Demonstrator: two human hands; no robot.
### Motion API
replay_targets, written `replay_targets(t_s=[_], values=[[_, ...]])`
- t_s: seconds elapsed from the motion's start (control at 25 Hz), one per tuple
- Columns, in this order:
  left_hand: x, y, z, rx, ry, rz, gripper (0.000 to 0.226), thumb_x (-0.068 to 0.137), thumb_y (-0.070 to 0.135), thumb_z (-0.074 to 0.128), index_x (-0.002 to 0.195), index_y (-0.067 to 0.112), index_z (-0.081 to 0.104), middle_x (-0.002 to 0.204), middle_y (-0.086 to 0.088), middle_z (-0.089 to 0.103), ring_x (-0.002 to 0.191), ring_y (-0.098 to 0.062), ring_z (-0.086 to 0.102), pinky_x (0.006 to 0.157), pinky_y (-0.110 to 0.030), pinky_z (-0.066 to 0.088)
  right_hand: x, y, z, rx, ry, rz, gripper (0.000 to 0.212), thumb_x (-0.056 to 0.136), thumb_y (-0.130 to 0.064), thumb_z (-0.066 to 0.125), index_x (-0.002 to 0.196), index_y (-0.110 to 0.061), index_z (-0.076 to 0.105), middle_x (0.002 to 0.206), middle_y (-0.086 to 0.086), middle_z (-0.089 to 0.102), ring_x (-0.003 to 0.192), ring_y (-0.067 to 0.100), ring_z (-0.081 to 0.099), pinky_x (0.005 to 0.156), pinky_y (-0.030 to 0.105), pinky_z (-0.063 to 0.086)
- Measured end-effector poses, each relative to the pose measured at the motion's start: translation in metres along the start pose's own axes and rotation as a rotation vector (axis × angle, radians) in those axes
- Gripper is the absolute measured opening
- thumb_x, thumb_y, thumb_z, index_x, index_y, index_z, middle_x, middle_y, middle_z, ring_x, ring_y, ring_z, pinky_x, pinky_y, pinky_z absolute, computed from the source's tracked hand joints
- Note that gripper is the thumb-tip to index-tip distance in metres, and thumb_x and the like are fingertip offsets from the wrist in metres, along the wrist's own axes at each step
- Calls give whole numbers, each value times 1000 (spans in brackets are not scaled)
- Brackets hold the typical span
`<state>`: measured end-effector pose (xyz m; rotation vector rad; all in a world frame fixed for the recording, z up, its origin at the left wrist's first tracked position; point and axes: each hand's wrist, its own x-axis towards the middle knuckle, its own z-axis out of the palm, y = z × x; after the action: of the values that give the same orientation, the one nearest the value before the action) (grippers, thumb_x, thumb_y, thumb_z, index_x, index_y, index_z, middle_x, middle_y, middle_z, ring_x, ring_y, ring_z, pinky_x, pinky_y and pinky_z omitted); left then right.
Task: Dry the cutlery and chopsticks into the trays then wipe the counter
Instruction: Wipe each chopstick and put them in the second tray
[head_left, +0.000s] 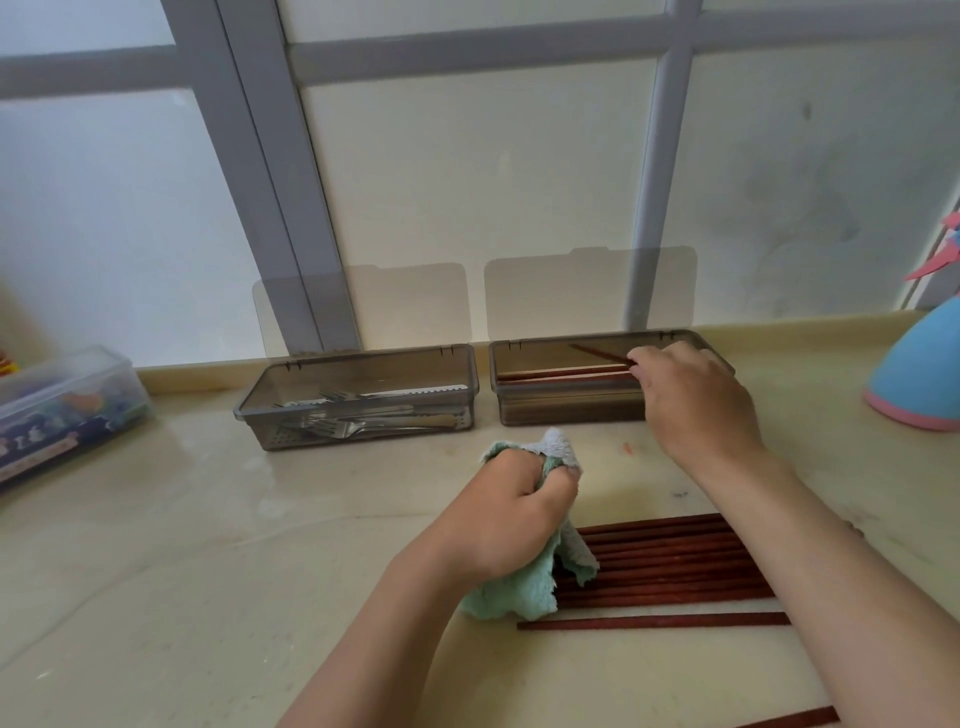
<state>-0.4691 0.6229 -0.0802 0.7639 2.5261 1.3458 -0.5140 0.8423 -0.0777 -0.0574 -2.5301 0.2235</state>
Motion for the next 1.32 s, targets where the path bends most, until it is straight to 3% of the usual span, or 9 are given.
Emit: replay_targets(t_s=[0.16,0.28,0.36,0.48,0.56,0.84,1.0,1.16,1.32], values=[[-1,0,-1,-5,3,-5,50,101,29,46,56,14,32,53,-3,25,49,-17,24,51,-29,23,-4,-10,-3,-89,-162,41,24,107,-28,35,121,-16,51,115,7,55,103,27,52,68,37,42],[0,-1,-2,-15,41,-19,50,102,29,46,56,15,31,51,1,26,47,-15,26,50,-27,24,-4,-7,-17,-36,-189,53,12,103,-23,42,101,-18,53,100,2,55,88,22,52,69,37,45],[1,-1,-4,-25,97,-23,52,103,29,44,54,14,34,46,4,35,44,-13,33,48,-26,31,-8,-1,-29,89,-368,15,8,98,-24,52,91,-23,57,97,-4,59,85,15,57,74,37,52],[2,-1,-7,-69,166,-27,61,106,27,36,61,6,71,58,4,69,54,-5,60,57,-24,50,-21,0,-44,218,-772,-33,6,91,-30,68,88,-33,64,101,-12,66,93,5,62,82,29,54],[1,0,-8,-61,247,-12,62,107,25,33,70,9,80,55,12,67,57,0,60,56,-10,41,-27,-1,-46,186,-914,-62,7,89,-31,73,90,-33,66,98,-11,66,90,7,62,81,29,55],[2,5,-8,-115,381,-39,55,107,21,38,59,-4,52,36,15,47,38,0,45,44,-10,33,-28,-12,-52,145,-1014,-76,8,96,-21,63,98,-27,68,93,-12,62,83,5,60,72,22,50],[4,-3,-10,-118,454,-35,53,105,24,41,53,11,35,40,2,45,39,-4,34,45,-18,31,-31,-16,-49,42,-1055,-98,15,100,-14,51,105,-21,64,85,-24,37,73,-9,37,64,17,35],[2,4,-10,-152,516,-58,68,104,21,40,37,19,35,33,11,37,34,-4,34,44,-17,27,-33,-19,-46,40,-979,-96,14,101,-18,49,97,-28,57,107,-13,54,99,5,53,85,31,50],[4,1,-11,-151,562,-75,57,104,23,43,49,19,29,35,13,31,37,-5,27,42,-20,26,-34,-19,-47,31,-921,-118,14,99,-16,50,99,-29,56,103,-8,54,92,11,52,78,26,47]])
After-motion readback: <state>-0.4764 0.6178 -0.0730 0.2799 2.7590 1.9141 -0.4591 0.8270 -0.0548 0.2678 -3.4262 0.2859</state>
